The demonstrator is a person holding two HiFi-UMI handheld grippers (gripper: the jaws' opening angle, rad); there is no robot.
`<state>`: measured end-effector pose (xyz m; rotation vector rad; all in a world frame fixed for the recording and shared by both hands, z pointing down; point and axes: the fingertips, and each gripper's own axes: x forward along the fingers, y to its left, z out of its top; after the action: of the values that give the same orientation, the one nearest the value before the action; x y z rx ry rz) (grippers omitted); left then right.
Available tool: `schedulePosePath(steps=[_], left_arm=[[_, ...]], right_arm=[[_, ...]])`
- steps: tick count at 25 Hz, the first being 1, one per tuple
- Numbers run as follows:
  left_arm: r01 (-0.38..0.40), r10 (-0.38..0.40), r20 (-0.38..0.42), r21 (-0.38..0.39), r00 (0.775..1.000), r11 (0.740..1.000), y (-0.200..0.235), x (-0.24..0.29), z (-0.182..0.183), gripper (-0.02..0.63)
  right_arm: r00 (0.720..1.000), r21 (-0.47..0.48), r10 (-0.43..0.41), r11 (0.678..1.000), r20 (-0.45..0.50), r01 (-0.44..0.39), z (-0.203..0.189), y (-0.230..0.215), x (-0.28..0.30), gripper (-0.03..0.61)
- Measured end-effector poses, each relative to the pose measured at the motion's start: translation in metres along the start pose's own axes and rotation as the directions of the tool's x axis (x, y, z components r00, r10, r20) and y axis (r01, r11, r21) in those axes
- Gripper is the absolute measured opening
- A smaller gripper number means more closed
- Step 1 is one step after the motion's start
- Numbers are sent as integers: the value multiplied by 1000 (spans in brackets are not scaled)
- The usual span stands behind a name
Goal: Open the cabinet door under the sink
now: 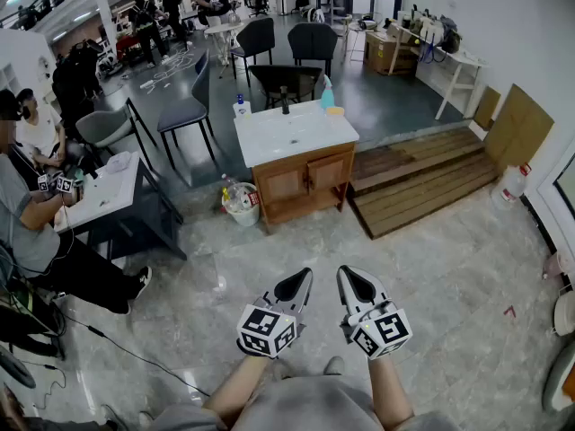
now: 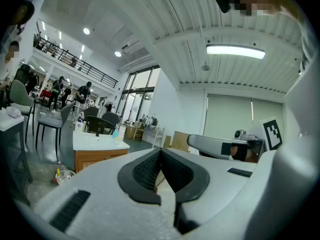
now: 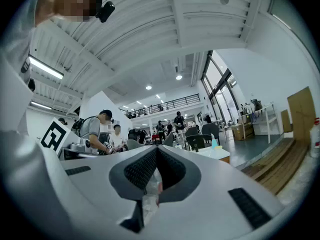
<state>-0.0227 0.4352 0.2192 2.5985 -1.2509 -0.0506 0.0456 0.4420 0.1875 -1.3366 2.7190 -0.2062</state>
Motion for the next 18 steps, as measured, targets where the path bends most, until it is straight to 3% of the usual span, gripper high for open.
schedulePosePath(steps=[9,18], left_arm=[[-16,13,41,61,999,998,-18,43,18,8],[-19,18,21,62,1000,998,-59,83,5,8]], right_arm=[[998,-58,42,998,38,-40,20,-34,1,9],[997,-57,77,995,9,-77,17,-73,-29,9]])
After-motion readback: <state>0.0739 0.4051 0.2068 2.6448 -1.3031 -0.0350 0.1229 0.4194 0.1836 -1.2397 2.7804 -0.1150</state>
